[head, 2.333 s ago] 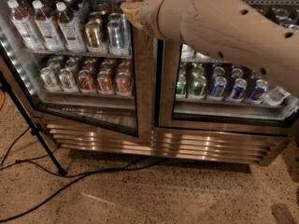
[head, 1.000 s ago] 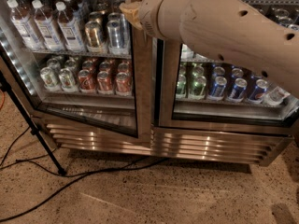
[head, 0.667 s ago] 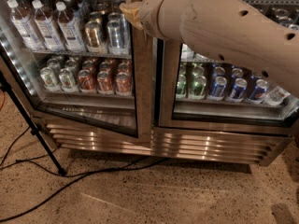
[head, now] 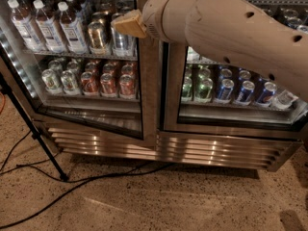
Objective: Open left fridge door
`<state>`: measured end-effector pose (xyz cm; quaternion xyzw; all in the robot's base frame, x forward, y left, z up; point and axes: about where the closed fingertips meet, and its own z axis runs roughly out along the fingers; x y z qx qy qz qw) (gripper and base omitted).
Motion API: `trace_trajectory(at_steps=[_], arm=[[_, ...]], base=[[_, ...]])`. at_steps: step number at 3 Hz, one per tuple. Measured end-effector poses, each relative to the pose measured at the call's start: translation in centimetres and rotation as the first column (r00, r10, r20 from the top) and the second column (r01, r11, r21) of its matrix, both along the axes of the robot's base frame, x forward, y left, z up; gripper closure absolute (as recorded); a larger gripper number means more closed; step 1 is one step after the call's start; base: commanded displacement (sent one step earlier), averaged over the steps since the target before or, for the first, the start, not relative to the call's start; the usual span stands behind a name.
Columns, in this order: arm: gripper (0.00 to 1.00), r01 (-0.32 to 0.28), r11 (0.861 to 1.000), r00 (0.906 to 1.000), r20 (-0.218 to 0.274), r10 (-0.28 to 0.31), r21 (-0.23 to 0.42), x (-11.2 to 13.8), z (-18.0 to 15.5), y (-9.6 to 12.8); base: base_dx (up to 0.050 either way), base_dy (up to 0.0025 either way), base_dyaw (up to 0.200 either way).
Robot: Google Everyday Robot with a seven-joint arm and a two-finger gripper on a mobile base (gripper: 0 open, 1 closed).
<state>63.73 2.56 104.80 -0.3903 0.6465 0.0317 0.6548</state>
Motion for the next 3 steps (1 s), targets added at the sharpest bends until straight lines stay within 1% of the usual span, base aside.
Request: trace_trajectory(at_steps=[1,3], arm=[[0.0,0.0,1.0,1.0,0.0,0.0,0.0,0.0,0.0,0.0],[0.0,0.0,1.0,1.0,0.0,0.0,0.0,0.69,-0.5,0.92]], base=[[0.0,0.0,0.0],[0.0,0.0,0.0]])
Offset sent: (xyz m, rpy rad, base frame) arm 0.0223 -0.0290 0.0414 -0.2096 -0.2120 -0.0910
